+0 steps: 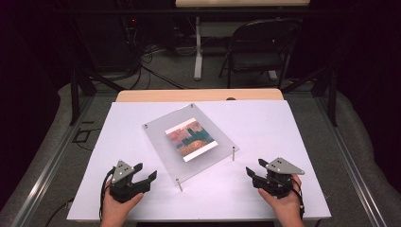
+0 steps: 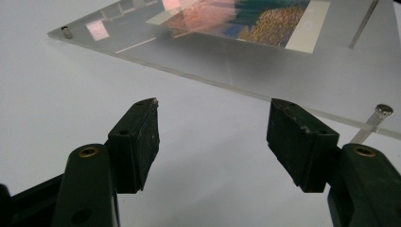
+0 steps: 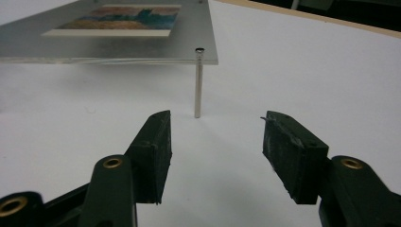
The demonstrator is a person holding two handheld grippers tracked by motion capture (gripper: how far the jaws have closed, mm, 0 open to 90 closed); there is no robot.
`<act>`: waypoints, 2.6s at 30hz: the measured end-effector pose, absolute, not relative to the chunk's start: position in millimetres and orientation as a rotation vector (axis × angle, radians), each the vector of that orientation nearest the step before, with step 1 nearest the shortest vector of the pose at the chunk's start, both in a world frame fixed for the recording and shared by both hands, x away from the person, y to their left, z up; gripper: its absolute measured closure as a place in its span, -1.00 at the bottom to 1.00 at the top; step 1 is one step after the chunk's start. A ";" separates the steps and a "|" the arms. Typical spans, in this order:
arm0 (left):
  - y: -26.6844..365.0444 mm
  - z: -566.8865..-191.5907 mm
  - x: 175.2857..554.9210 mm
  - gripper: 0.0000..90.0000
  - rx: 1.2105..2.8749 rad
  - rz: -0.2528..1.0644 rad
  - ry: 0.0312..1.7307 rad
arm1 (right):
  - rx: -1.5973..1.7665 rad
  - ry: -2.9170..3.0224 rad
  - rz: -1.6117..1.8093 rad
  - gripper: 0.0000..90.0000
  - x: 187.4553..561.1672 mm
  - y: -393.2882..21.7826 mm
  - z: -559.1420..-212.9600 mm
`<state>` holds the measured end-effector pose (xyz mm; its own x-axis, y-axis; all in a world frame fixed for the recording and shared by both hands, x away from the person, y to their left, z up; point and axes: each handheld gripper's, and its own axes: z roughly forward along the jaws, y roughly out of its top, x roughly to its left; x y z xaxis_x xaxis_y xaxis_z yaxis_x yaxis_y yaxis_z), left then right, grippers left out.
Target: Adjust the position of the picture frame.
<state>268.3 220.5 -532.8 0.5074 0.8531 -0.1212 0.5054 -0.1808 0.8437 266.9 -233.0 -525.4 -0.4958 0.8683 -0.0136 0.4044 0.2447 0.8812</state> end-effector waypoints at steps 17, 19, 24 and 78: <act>217.9 -532.9 267.9 -0.17 1.808 0.442 1.143 | 1.153 2.061 1.219 0.11 273.0 -235.0 -529.2; 217.0 -533.1 266.4 -0.15 1.812 0.430 1.153 | 1.154 2.076 1.220 0.11 273.8 -233.7 -529.9; 215.7 -534.1 264.8 -0.08 1.820 0.414 1.171 | 1.155 2.091 1.216 0.11 277.1 -231.4 -531.8; 150.7 -553.0 249.6 0.57 1.971 0.178 1.091 | 1.146 2.218 1.216 0.33 326.1 -210.2 -548.5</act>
